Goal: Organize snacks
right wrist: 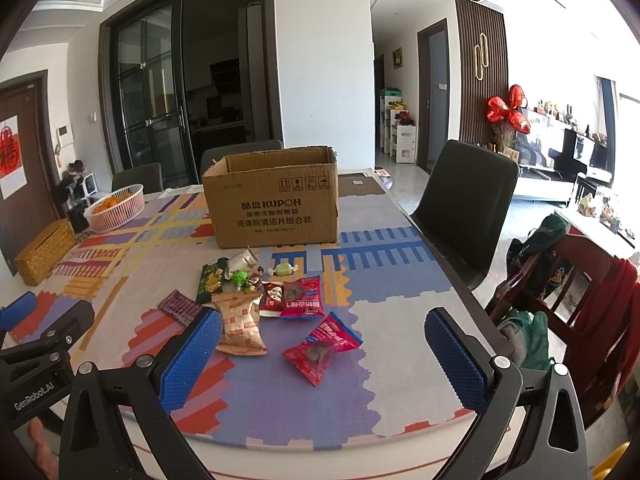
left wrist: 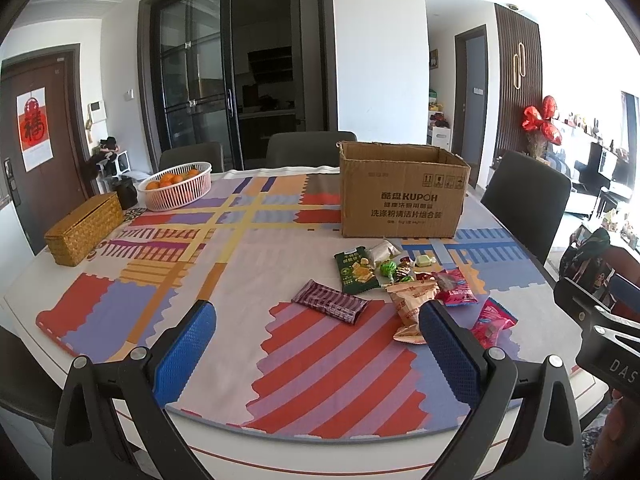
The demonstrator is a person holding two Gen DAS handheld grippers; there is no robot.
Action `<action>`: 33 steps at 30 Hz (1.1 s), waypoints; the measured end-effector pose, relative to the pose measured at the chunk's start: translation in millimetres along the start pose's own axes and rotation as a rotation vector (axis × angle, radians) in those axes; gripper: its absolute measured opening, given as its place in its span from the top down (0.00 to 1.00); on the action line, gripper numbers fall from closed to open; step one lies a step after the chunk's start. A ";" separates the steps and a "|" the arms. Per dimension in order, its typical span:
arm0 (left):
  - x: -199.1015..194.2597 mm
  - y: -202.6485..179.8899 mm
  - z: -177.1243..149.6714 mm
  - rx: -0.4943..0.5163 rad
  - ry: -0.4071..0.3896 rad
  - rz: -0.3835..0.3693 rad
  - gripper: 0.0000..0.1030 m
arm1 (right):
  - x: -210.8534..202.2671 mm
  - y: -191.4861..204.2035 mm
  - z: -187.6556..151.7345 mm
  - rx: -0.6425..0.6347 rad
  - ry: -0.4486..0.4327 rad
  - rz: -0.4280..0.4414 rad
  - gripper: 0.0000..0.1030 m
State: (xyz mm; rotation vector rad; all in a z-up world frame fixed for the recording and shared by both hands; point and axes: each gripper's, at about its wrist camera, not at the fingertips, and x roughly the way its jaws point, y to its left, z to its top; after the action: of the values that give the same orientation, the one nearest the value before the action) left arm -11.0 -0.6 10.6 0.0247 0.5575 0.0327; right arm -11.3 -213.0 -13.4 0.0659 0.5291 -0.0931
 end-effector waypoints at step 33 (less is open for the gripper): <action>61.8 -26.7 3.8 0.057 0.130 -0.125 0.02 | 53.4 -9.1 -6.9 0.045 0.143 0.003 0.04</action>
State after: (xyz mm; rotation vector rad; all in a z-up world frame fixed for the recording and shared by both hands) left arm 44.1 -25.0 -19.7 0.0429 0.6889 -0.1039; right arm 30.1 -225.3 -46.7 0.1176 0.6697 -0.0980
